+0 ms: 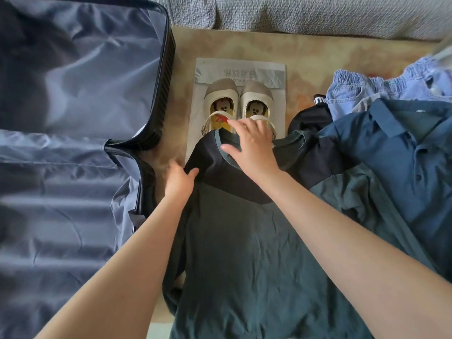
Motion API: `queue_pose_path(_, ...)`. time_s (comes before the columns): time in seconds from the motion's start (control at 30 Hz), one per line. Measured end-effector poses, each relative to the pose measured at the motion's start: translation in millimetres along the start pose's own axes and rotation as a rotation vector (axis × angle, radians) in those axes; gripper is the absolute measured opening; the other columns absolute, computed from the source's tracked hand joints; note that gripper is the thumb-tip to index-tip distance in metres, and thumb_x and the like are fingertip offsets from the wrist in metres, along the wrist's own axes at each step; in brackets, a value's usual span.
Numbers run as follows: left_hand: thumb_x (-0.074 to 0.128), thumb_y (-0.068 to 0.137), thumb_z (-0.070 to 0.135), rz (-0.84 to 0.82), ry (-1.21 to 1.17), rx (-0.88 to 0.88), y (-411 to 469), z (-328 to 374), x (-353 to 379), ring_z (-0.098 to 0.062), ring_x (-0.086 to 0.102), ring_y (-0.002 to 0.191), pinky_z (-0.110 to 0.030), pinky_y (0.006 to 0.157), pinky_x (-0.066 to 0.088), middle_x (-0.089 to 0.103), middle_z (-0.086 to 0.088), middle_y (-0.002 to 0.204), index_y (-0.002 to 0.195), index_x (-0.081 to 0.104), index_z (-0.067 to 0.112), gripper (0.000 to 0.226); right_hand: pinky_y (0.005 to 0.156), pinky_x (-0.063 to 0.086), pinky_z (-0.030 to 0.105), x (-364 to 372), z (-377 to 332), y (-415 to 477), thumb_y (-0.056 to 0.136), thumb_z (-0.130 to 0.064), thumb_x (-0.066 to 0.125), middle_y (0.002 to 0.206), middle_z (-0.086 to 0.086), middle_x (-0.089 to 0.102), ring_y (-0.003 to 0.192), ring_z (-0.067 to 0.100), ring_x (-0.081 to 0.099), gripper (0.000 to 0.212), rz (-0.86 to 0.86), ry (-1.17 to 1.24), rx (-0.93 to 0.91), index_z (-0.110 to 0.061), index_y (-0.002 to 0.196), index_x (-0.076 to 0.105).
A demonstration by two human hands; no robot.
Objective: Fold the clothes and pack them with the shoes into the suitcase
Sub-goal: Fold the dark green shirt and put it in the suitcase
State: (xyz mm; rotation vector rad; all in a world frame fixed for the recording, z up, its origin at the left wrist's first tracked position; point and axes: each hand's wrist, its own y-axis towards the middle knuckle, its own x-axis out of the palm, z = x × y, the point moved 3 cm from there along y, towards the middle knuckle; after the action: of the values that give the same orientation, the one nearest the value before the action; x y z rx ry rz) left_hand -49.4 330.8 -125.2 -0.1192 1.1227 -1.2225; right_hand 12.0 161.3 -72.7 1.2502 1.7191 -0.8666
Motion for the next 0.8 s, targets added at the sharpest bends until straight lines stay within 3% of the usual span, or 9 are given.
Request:
queue_pose_path(0.1, 0.062, 0.092, 0.021, -0.031, 0.082, 0.031, 1.8, -0.5, -6.2, -0.030, 0.057, 0.107, -0.034, 0.082, 0.043, 0.059, -0.015, 0.119, 0.125, 0.053, 0.003, 0.039, 0.099, 0.029, 0.034, 7.8, -6.3, 22.3, 0.090, -0.044, 0.058, 0.130, 0.004, 0.048, 0.120, 0.025, 0.036, 0.053, -0.054, -0.100, -0.024, -0.020, 0.136, 0.048)
queue_pose_path(0.2, 0.049, 0.098, 0.011, 0.107, 0.305, 0.097, -4.5, 4.9, -14.8, -0.032, 0.058, 0.103, -0.031, 0.076, 0.039, 0.057, -0.015, 0.115, 0.118, 0.060, 0.001, 0.025, 0.098, 0.027, 0.034, 15.8, -7.1, 31.0, 0.090, -0.039, 0.060, 0.126, 0.003, 0.049, 0.119, 0.025, 0.036, 0.033, -0.065, -0.110, -0.024, -0.020, 0.117, 0.062)
queue_pose_path(0.33, 0.041, 0.101, 0.013, 0.278, 0.425, 0.150, -10.9, 13.2, -29.4, -0.038, 0.058, 0.097, -0.033, 0.070, 0.034, 0.050, -0.017, 0.120, 0.119, 0.056, 0.001, 0.026, 0.094, 0.025, 0.031, 14.3, -12.1, 34.2, 0.092, -0.024, 0.059, 0.115, 0.001, 0.059, 0.114, 0.024, 0.041, 0.012, 0.032, 0.013, -0.046, -0.016, 0.094, 0.068)
queue_pose_path(0.43, 0.036, 0.101, 0.006, 0.377, 0.475, 0.158, -8.4, 21.9, -43.8, -0.043, 0.057, 0.092, -0.037, 0.067, 0.030, 0.043, -0.020, 0.120, 0.116, 0.049, -0.002, 0.022, 0.092, 0.026, 0.030, 8.6, -18.6, 42.3, 0.095, -0.019, 0.054, 0.110, 0.006, 0.060, 0.112, 0.025, 0.045, 0.012, 0.067, 0.114, -0.017, -0.010, 0.099, 0.062)
queue_pose_path(0.5, 0.039, 0.095, -0.005, 0.416, 0.582, 0.259, -7.7, 32.0, -46.2, -0.038, 0.058, 0.091, -0.036, 0.065, 0.032, 0.041, -0.019, 0.120, 0.116, 0.045, 0.001, 0.023, 0.088, 0.024, 0.026, 9.3, -20.0, 49.7, 0.097, -0.018, 0.049, 0.105, 0.009, 0.061, 0.106, 0.025, 0.050, 0.013, 0.096, 0.130, 0.002, -0.009, 0.102, 0.058)
queue_pose_path(0.63, 0.044, 0.092, -0.004, 0.415, 0.727, 0.306, 2.1, 38.7, -45.6, -0.032, 0.050, 0.103, -0.037, 0.074, 0.041, 0.038, -0.017, 0.126, 0.125, 0.040, 0.004, 0.034, 0.085, 0.025, 0.029, 21.1, -21.1, 52.9, 0.095, -0.017, 0.053, 0.097, 0.004, 0.063, 0.099, 0.024, 0.053, 0.009, 0.098, 0.113, 0.006, -0.011, 0.097, 0.059)
queue_pose_path(0.7, 0.048, 0.090, -0.002, 0.384, 0.783, 0.250, 5.6, 34.1, -42.9, -0.033, 0.044, 0.109, -0.037, 0.084, 0.040, 0.035, -0.017, 0.131, 0.128, 0.037, 0.004, 0.040, 0.086, 0.026, 0.031, 29.5, -21.6, 47.8, 0.091, -0.018, 0.059, 0.102, 0.001, 0.063, 0.103, 0.024, 0.051, 0.007, 0.057, 0.095, -0.017, -0.013, 0.095, 0.062)
queue_pose_path(0.8, 0.055, 0.083, 0.000, 0.371, 0.854, 0.320, 2.2, 26.5, -31.7, -0.033, 0.037, 0.119, -0.038, 0.094, 0.035, 0.029, -0.015, 0.139, 0.136, 0.030, 0.008, 0.059, 0.087, 0.025, 0.028, 29.9, -12.3, 35.7, 0.087, -0.018, 0.064, 0.110, 0.001, 0.062, 0.108, 0.022, 0.049, 0.015, 0.084, 0.174, 0.003, -0.014, 0.101, 0.063)
